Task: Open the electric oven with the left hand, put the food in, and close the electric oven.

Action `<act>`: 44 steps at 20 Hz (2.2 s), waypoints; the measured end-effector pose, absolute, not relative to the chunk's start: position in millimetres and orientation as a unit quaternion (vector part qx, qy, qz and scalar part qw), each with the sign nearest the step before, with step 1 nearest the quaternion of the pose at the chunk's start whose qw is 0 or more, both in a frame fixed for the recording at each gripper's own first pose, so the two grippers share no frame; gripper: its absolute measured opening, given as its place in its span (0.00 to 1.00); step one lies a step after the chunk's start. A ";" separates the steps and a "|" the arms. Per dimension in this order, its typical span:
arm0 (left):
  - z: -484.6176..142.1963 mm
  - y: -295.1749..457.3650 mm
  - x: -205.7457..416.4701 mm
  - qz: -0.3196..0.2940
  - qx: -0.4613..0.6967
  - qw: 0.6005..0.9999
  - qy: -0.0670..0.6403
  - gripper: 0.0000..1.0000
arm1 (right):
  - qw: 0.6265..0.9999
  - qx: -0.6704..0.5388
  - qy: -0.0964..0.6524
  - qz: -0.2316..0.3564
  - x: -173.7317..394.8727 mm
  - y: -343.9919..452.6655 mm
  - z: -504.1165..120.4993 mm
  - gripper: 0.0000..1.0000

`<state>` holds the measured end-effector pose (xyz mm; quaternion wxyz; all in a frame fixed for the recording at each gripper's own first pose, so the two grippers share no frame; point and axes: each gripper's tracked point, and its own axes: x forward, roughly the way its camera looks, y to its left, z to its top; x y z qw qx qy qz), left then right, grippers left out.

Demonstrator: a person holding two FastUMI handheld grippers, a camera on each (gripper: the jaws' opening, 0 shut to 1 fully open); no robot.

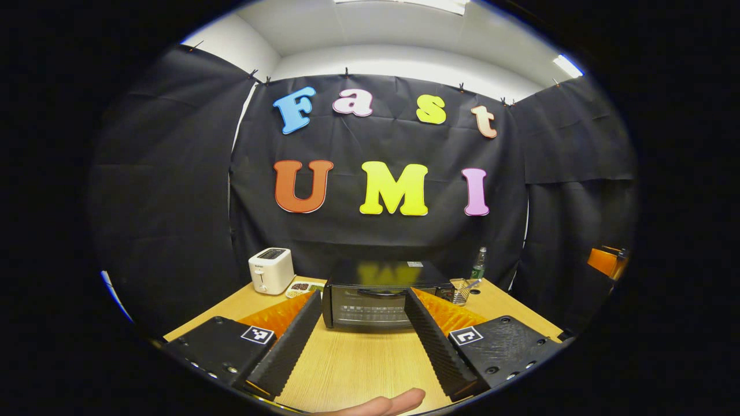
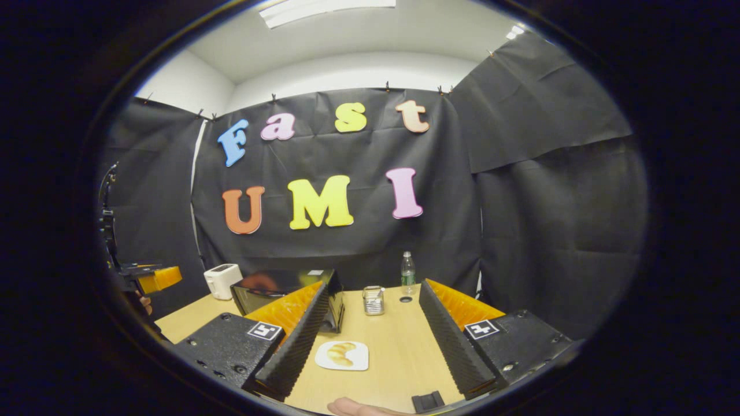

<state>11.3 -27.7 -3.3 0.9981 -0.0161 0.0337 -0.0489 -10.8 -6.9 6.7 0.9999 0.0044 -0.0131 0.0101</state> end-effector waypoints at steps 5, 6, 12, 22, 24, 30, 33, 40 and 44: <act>15.6 -30.5 23.4 -0.051 -0.018 0.998 0.030 0.94 | 1.000 0.011 -0.024 0.014 -15.6 -6.1 20.8 0.96; 19.2 -31.3 28.0 -0.049 -0.019 0.998 0.030 0.94 | 0.999 0.013 -0.026 0.014 -16.3 -6.7 23.0 0.96; 17.7 -37.9 102.5 -0.047 -0.012 0.999 0.019 0.94 | 0.998 0.025 -0.030 0.045 -26.0 8.2 28.5 0.96; -75.9 -44.1 204.5 -0.059 -0.053 0.988 0.135 0.94 | 0.995 0.032 -0.040 0.080 -43.8 10.4 24.9 0.96; -91.6 -49.1 213.9 -0.067 -0.038 0.986 0.150 0.94 | 0.996 0.033 -0.041 0.075 -43.7 1.9 22.0 0.96; -125.3 -90.3 226.9 -0.095 -0.012 0.977 0.193 0.94 | 0.994 0.068 -0.051 0.066 -44.4 -15.5 16.9 0.96; -138.4 -86.0 226.6 -0.074 0.019 0.976 0.206 0.99 | 0.994 0.072 -0.047 0.069 -41.5 -21.6 8.5 0.96; -143.6 -86.0 213.1 -0.060 0.012 0.974 0.216 1.00 | 0.995 0.080 -0.029 0.058 -38.0 -38.3 -7.9 0.99; -149.5 -84.0 191.5 -0.061 0.022 0.965 0.252 1.00 | 0.995 0.074 -0.027 0.056 -45.2 -35.5 -7.6 0.96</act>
